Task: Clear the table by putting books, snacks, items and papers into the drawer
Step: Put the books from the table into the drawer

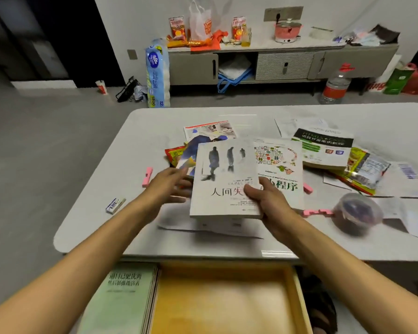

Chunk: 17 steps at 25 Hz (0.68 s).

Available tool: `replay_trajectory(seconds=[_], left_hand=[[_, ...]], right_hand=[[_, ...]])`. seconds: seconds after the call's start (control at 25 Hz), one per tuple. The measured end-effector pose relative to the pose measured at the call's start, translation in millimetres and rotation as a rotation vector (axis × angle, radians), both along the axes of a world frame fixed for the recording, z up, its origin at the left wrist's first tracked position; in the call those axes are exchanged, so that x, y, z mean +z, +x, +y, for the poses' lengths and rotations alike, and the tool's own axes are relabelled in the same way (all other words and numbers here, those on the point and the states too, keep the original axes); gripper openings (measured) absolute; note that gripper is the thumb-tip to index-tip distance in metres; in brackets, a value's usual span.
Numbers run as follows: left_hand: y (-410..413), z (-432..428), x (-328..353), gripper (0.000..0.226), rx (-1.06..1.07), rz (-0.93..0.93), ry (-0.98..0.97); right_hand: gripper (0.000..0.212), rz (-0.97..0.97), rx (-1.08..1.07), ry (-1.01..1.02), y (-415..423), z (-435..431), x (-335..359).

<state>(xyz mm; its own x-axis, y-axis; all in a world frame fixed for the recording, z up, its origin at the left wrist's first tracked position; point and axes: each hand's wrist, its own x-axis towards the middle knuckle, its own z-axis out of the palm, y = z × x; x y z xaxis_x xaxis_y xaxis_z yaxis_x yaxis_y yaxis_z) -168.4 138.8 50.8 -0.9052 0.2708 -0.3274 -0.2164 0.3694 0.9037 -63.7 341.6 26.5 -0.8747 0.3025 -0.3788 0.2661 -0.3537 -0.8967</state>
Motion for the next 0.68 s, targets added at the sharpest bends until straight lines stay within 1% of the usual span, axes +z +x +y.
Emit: replay_trajectory(seconds=[0.04, 0.08, 0.16, 0.24, 0.28, 0.36, 0.44, 0.48, 0.56, 0.68], left_hand=[[23, -12, 2, 0.023, -0.042, -0.073, 0.065], [44, -29, -1, 0.020, -0.059, -0.100, 0.064], [76, -76, -17, 0.022, -0.060, -0.139, -0.008], [103, -128, -34, 0.020, -0.088, -0.263, -0.061], [115, -149, -41, 0.020, -0.107, -0.319, -0.097], [136, -186, -50, 0.022, -0.121, -0.385, -0.212], [148, -209, -58, 0.016, -0.131, -0.410, -0.357], [150, -218, -63, 0.015, -0.139, -0.414, -0.418], [145, -232, -76, 0.018, -0.107, -0.390, -0.455], [127, -240, -101, 0.016, -0.040, -0.284, -0.507]], right_hand=[[0.030, -0.018, 0.042, -0.006, 13, -17, -6], [0.030, -0.042, 0.096, -0.022, 27, -35, -11], [0.027, -0.100, 0.249, 0.004, 51, -66, -19], [0.025, -0.142, 0.394, 0.110, 75, -99, -29], [0.025, -0.161, 0.429, 0.145, 87, -115, -37], [0.022, -0.191, 0.514, 0.091, 112, -153, -51], [0.028, -0.238, 0.570, -0.006, 128, -182, -65], [0.029, -0.253, 0.580, -0.023, 129, -191, -74], [0.029, -0.271, 0.588, -0.035, 122, -205, -93], [0.030, -0.326, 0.604, 0.015, 97, -221, -122]])
